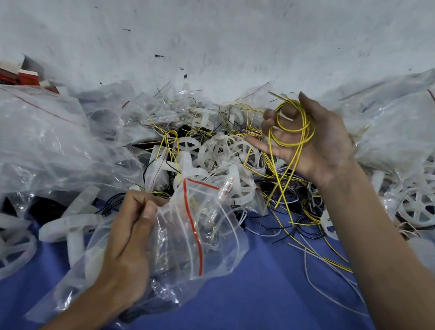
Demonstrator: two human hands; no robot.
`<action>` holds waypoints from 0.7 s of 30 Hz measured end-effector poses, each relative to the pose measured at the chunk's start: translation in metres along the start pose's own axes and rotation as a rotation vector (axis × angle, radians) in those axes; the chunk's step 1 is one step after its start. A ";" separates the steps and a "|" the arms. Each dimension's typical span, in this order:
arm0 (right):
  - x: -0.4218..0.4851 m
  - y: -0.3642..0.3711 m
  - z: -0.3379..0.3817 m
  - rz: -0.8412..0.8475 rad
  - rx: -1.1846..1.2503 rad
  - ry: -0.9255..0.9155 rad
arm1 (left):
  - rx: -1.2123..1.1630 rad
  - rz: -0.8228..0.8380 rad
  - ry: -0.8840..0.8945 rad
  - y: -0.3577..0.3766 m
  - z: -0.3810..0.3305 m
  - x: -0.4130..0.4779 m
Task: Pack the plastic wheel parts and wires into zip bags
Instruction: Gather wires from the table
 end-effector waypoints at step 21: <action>-0.001 0.032 -0.006 0.064 -0.697 0.012 | 0.201 0.076 -0.020 0.003 -0.001 -0.002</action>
Point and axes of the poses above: each hand's wrist, its own x-axis towards the middle knuckle, its own y-axis out of the palm, z = x × y, the point moved 4 cm from there along x, towards the middle knuckle, and after that the axes turned 11 degrees about z, right-handed, at the moved point
